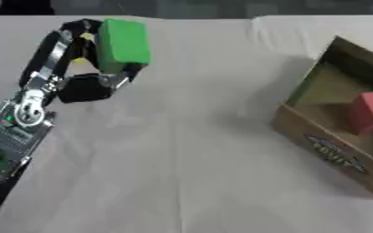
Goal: Pick up the objects with one hand, pass them to the other hand, and then place them into the box on the other side of the table.
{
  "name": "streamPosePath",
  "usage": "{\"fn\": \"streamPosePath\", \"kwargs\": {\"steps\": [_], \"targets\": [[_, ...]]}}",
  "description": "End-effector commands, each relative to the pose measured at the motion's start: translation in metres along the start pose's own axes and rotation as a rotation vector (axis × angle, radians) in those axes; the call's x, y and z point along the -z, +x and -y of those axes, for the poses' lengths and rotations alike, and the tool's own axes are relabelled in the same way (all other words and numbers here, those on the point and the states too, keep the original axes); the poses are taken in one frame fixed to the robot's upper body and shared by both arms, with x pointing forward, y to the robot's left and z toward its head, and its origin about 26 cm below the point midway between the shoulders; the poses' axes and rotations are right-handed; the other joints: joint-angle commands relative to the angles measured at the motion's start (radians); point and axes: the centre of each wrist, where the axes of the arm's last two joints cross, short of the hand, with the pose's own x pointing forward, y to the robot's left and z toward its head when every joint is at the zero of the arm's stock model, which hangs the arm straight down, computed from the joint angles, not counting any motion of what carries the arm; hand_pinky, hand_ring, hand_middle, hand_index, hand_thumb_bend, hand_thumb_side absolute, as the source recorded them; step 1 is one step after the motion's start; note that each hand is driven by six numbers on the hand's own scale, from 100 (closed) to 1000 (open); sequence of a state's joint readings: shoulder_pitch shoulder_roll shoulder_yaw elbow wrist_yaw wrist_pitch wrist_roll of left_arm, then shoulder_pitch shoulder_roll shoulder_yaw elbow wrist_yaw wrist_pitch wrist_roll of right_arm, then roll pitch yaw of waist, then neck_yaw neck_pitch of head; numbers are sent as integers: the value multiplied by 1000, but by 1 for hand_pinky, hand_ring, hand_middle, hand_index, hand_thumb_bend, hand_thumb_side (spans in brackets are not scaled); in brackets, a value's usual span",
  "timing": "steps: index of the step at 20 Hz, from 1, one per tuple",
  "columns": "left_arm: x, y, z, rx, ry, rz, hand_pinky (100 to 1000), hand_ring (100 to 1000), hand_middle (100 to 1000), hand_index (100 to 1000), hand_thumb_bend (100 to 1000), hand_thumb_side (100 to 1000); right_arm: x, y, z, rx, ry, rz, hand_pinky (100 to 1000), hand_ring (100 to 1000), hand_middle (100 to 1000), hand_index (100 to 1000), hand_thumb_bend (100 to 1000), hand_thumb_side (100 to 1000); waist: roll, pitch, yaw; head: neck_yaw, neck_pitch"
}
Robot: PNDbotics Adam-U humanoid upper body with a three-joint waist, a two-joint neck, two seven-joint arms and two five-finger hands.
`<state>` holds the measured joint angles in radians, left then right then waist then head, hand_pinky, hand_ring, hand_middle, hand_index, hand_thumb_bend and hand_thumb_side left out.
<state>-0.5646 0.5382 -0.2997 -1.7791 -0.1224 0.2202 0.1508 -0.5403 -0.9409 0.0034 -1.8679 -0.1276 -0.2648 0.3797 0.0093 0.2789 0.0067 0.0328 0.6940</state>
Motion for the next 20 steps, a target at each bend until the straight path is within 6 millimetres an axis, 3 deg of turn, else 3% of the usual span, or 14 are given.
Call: {"fn": "streamPosePath", "kwargs": {"steps": [1,9,20], "targets": [[3,7,-2,40,4,39,476,418,369,587,100,187,14,16,9,-104,83,57,941,785,780,855,100,241,-17,-44,0,-3,9],[3,5,6,121,-9,43,475,419,370,583,100,140,48,32,7,-157,143,148,931,801,791,858,100,178,-22,-56,-6,-1,23],[3,3,15,143,-14,42,475,419,370,582,100,135,85,29,-2,-166,184,181,930,805,793,859,100,172,-20,-65,-15,-2,35]]}}
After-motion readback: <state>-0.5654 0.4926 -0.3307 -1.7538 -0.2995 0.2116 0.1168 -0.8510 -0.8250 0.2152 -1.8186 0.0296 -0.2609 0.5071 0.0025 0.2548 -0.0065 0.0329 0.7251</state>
